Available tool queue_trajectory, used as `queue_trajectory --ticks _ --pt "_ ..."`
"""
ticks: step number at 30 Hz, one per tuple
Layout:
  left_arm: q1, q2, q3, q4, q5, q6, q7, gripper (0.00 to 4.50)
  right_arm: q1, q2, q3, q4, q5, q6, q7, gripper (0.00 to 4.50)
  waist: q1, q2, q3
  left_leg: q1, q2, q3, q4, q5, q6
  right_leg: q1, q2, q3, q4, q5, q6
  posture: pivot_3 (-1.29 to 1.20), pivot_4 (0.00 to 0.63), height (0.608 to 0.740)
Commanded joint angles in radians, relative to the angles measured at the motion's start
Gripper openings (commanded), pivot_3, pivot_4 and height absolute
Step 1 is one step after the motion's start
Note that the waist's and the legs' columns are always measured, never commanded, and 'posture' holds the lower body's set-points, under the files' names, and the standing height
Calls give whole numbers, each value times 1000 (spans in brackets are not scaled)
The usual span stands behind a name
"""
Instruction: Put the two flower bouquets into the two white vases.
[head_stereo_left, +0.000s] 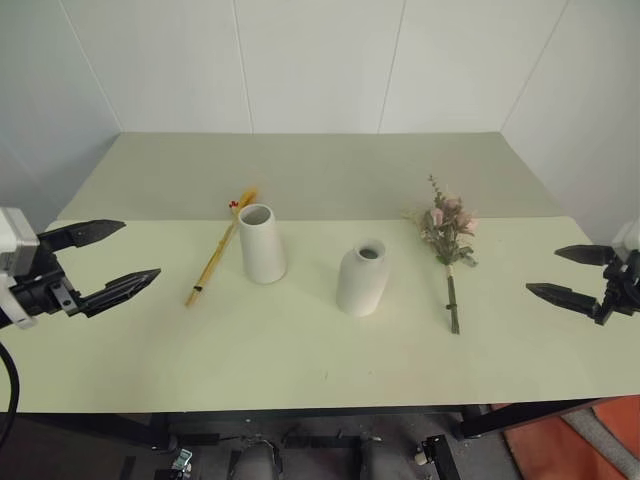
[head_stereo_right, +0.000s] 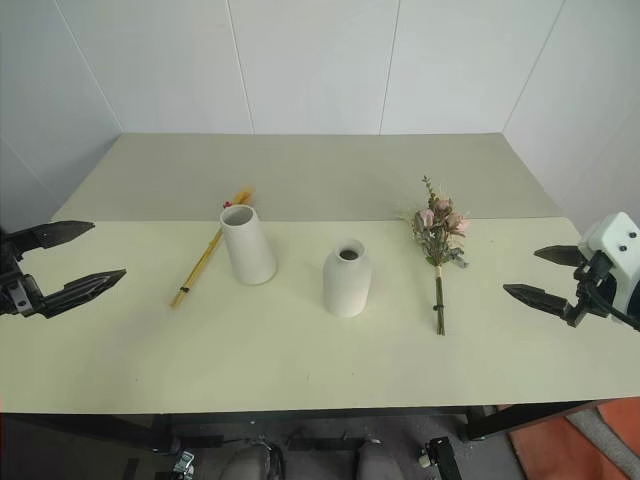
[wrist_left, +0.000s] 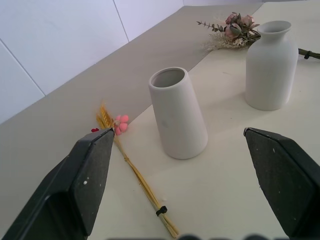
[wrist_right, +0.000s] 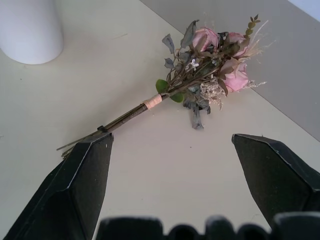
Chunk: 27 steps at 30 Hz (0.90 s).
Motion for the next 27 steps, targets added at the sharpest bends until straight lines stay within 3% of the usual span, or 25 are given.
queue_trajectory --ticks 1,9,12,15,20,23,27 --pt "-7 1 37 -24 -16 -11 6 4500 -9 -16 -27 -18 2 -5 -2 4454 0 0 0 0 0 0 0 0 0 0 0 0 0 0 0 0 150 740" --pt "-15 -1 26 -14 -3 -34 9 4500 -6 -17 -32 -25 8 7 -3 4454 0 0 0 0 0 0 0 0 0 0 0 0 0 0 0 0 150 740" --pt "-49 -22 -3 -33 46 -19 134 4500 -9 -16 -32 -41 16 21 -6 4454 0 0 0 0 0 0 0 0 0 0 0 0 0 0 0 0 150 740" --pt "-146 -4 -110 -59 123 145 375 4500 -44 -8 -26 -80 55 67 -16 4454 3 0 0 1 0 0 0 0 0 1 0 0 0 0 1 0 150 740" --pt "-343 -8 -322 0 164 347 522 4500 -119 5 4 -156 108 121 -31 4454 3 -1 0 2 0 -2 0 0 0 4 2 1 -1 3 5 0 150 740" --pt "-557 -47 -514 166 235 487 587 4500 -152 12 35 -201 120 125 -32 4454 6 -1 0 2 0 -4 0 0 0 5 3 0 -1 4 6 0 150 740" --pt "-766 -126 -694 426 362 500 615 4500 -191 25 66 -229 129 140 -39 4454 8 -1 0 2 -1 -6 0 0 0 7 4 1 -2 4 7 0 150 740"
